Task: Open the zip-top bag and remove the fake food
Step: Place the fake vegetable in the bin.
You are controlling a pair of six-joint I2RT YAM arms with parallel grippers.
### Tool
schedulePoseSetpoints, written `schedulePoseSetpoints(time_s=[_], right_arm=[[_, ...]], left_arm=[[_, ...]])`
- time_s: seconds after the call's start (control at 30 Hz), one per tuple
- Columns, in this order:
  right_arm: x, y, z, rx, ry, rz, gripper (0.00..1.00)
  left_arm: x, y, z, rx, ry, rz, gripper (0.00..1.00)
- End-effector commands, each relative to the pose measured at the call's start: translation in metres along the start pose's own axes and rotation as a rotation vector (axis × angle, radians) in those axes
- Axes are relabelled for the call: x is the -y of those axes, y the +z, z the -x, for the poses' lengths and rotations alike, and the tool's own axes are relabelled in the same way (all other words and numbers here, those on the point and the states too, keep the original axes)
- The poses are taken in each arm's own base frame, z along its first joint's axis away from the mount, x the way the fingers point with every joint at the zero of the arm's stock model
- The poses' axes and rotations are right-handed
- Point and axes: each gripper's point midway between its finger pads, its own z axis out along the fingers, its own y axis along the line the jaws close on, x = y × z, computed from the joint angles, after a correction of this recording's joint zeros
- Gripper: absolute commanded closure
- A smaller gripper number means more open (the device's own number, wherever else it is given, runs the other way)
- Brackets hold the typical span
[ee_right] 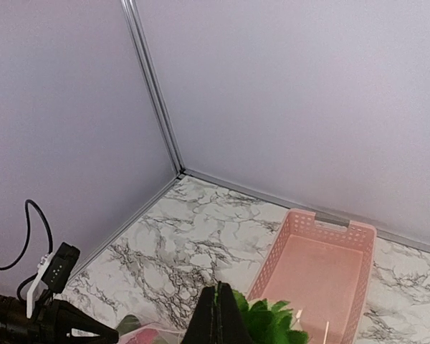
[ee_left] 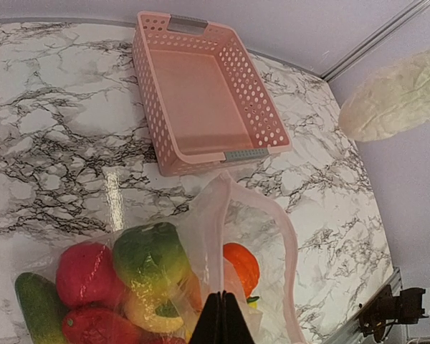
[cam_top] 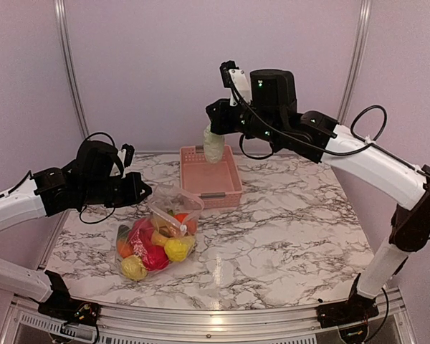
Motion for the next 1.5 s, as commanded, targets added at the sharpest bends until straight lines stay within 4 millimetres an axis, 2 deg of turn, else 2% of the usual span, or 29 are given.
schedulePoseSetpoints(time_s=[0.0, 0.1, 0.33, 0.47, 0.5, 0.7, 0.8, 1.0, 1.13, 1.23, 1.33, 1.37, 1.4, 1.43, 1.47], right_arm=[[0.029, 0.025, 0.008, 0.014, -0.039, -0.050, 1.00], [0.051, 0.046, 0.005, 0.018, -0.044, -0.073, 1.00], [0.116, 0.100, -0.018, 0.025, -0.031, -0.114, 1.00], [0.144, 0.136, -0.035, 0.029, -0.018, -0.123, 1.00], [0.152, 0.149, -0.046, 0.019, -0.016, -0.126, 1.00], [0.179, 0.209, -0.072, 0.037, -0.015, -0.117, 1.00], [0.186, 0.230, -0.078, 0.060, -0.017, -0.112, 1.00], [0.188, 0.244, -0.093, 0.091, 0.010, -0.094, 1.00], [0.206, 0.252, -0.116, 0.060, 0.028, -0.139, 1.00], [0.226, 0.256, -0.139, 0.016, 0.072, -0.165, 0.98], [0.245, 0.256, -0.159, -0.028, 0.115, -0.180, 0.83], [0.249, 0.255, -0.162, -0.038, 0.126, -0.184, 0.75], [0.252, 0.254, -0.164, -0.046, 0.135, -0.189, 0.70], [0.253, 0.254, -0.163, -0.049, 0.136, -0.192, 0.60], [0.249, 0.253, -0.162, -0.059, 0.134, -0.166, 0.53]], left_arm=[[0.003, -0.008, 0.010, 0.037, 0.006, -0.022, 1.00], [0.006, -0.011, 0.013, 0.042, 0.002, -0.030, 1.00], [0.014, -0.018, 0.018, 0.050, -0.004, -0.059, 1.00], [0.016, -0.022, 0.020, 0.056, -0.008, -0.071, 1.00], [0.015, -0.023, 0.020, 0.057, -0.009, -0.072, 1.00], [0.017, -0.028, 0.023, 0.065, -0.013, -0.079, 1.00], [0.017, -0.030, 0.024, 0.071, -0.016, -0.076, 1.00], [0.014, -0.034, 0.024, 0.075, -0.014, -0.067, 1.00], [0.015, -0.033, 0.023, 0.069, -0.011, -0.073, 1.00], [0.017, -0.032, 0.022, 0.063, -0.011, -0.080, 1.00], [0.019, -0.032, 0.022, 0.061, -0.010, -0.086, 1.00], [0.019, -0.031, 0.022, 0.060, -0.011, -0.086, 1.00], [0.019, -0.031, 0.022, 0.058, -0.010, -0.086, 1.00], [0.019, -0.031, 0.022, 0.059, -0.011, -0.086, 1.00], [0.019, -0.030, 0.022, 0.057, -0.010, -0.088, 1.00]])
